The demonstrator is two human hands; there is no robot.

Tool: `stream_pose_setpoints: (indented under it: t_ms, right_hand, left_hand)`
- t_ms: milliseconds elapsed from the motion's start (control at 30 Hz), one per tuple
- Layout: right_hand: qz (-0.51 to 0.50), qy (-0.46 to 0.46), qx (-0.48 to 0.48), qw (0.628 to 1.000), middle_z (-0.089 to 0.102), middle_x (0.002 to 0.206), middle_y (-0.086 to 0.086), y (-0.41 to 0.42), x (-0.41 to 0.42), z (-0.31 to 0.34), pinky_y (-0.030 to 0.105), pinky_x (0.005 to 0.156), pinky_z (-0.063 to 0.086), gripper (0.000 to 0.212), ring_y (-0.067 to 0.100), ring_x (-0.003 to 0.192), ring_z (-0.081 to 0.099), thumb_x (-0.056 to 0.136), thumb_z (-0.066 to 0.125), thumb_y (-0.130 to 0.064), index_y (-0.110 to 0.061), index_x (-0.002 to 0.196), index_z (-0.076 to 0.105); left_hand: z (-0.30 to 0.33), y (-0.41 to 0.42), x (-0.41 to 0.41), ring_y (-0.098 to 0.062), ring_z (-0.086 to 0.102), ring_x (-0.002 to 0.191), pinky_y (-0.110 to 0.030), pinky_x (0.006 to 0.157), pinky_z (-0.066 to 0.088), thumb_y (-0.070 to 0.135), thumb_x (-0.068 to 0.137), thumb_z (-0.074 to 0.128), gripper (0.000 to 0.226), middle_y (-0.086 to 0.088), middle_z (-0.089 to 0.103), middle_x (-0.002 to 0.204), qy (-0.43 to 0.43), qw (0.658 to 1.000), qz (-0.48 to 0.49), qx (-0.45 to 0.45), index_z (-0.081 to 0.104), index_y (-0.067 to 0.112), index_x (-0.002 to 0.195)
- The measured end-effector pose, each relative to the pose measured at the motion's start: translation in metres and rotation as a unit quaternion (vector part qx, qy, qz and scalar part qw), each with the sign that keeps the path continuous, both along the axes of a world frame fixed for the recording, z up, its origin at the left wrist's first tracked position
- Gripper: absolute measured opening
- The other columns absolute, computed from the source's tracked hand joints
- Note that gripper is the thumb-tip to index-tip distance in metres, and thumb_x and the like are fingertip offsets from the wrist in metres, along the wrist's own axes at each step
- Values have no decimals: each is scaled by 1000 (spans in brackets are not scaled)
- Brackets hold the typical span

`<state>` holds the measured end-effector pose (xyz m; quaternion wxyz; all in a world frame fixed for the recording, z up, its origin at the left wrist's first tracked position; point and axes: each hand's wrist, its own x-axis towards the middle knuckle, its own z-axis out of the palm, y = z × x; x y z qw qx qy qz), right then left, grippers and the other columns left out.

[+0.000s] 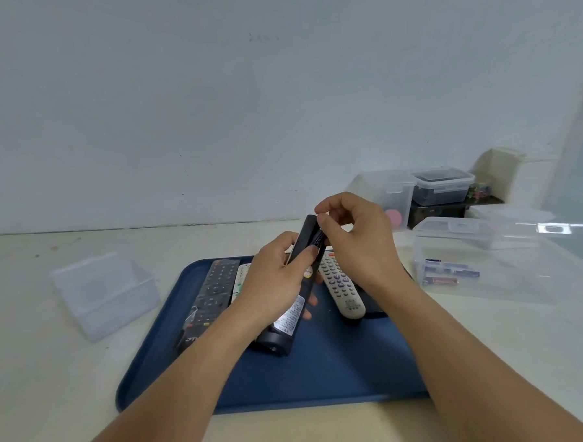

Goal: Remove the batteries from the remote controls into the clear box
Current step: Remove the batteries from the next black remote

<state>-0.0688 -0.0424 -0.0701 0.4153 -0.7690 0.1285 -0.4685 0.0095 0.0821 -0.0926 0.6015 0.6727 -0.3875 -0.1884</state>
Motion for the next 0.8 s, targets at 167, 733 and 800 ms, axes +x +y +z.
stream_pose_setpoints:
  t_ms: [167, 733, 800]
  right_hand:
    - [81, -62, 192, 976, 64, 81, 0, 1, 0, 2, 27, 70, 59, 17, 13, 71, 68, 87, 71, -1, -17, 92, 70]
    - [150, 144, 255, 944, 55, 57, -5, -23, -6, 5, 16, 34, 22, 30, 3, 35, 30, 88, 73, -39, -11, 78, 68]
    - [131, 120, 338, 924, 59, 66, 1, -24, -7, 7, 16, 34, 18, 28, 5, 38, 24, 87, 74, -39, -14, 77, 68]
  left_hand:
    - [3, 1, 2, -30, 69, 57, -39, 48, 57, 35, 101, 60, 13, -13, 74, 80, 45, 999, -10, -13, 65, 25, 109]
    - [21, 20, 25, -36, 73, 89, -37, 61, 61, 69, 89, 52, 72, -24, 68, 127, 317, 933, -168, -20, 70, 10, 126]
    - [25, 34, 41, -47, 65, 111, -42, 79, 62, 72, 87, 56, 89, -31, 56, 140, 462, 848, -208, -154, 61, -2, 136]
